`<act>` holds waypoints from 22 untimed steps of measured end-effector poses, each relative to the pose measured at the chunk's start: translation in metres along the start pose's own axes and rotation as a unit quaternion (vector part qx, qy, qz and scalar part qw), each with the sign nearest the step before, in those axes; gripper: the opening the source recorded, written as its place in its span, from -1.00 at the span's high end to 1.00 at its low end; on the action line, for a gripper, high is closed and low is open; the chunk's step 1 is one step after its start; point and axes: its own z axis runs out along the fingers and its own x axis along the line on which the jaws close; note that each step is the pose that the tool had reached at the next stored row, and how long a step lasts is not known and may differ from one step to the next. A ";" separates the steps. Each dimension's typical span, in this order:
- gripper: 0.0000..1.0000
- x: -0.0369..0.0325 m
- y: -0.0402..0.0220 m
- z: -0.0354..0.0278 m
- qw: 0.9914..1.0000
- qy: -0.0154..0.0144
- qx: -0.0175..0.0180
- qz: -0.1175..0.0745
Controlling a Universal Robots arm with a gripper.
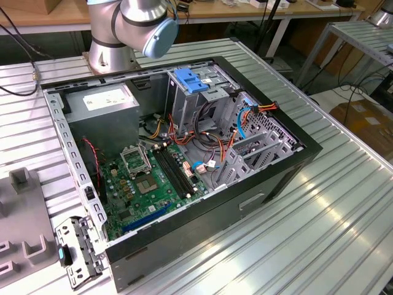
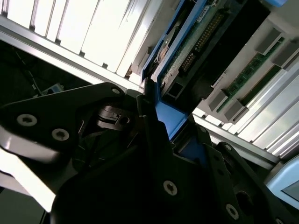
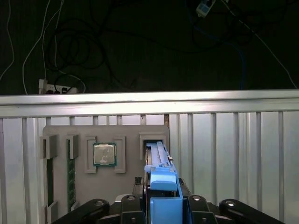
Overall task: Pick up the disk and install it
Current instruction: 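Pick up the disk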
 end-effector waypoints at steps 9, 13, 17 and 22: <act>0.25 -0.0002 -0.0003 -0.0398 1.000 0.000 0.000 0.000; 0.25 -0.0002 -0.0003 -0.0476 1.000 0.000 0.000 0.000; 0.25 -0.0003 -0.0003 -0.0555 1.000 0.000 0.000 0.000; 0.25 -0.0003 -0.0004 -0.0655 1.000 0.000 0.000 0.000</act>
